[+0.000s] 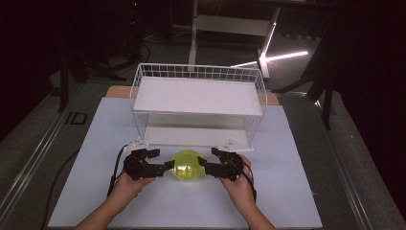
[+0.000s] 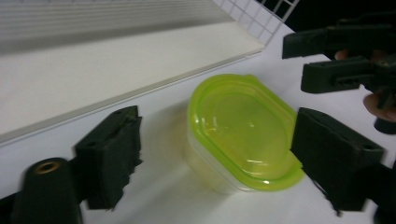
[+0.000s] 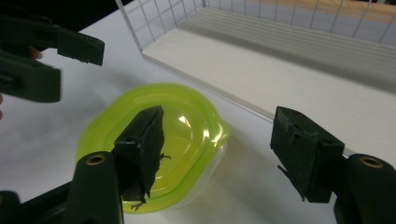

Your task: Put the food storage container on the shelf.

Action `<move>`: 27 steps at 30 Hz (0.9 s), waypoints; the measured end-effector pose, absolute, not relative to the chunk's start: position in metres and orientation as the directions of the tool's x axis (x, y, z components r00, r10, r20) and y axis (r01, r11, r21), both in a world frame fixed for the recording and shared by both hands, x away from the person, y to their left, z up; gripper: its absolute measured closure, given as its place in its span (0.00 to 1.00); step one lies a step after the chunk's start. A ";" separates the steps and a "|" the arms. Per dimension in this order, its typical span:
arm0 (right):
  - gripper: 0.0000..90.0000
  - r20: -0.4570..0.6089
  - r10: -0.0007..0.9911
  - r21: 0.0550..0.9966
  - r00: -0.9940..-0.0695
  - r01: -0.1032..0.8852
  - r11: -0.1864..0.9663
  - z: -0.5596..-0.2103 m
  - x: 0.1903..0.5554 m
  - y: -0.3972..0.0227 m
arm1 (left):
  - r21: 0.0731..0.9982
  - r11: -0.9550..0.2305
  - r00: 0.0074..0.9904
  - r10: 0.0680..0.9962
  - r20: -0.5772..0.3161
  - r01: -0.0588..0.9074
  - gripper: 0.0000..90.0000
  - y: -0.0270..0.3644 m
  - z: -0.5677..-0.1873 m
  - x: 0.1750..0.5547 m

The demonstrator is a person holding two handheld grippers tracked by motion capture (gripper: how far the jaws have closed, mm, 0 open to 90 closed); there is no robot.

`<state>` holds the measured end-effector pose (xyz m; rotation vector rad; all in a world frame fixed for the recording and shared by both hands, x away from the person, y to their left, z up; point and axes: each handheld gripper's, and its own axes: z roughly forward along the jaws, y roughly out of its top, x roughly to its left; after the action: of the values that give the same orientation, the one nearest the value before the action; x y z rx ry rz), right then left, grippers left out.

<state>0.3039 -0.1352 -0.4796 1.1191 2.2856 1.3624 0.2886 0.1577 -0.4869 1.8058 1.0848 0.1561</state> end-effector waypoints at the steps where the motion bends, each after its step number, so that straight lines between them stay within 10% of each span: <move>1: 0.40 0.159 0.725 0.830 -0.671 0.488 0.270 -0.481 0.305 -0.135 | 0.786 -0.108 0.584 0.732 -0.352 0.609 0.27 0.157 -0.488 0.289; 27: 0.56 0.227 0.729 0.769 -0.645 0.578 0.273 -0.502 0.308 -0.132 | 0.674 -0.146 0.551 0.709 -0.439 0.724 0.67 0.142 -0.505 0.288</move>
<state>0.3079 -0.1324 -0.5022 1.2287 2.3644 1.3116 0.2883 0.1419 -0.5052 1.8708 1.1710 -0.0206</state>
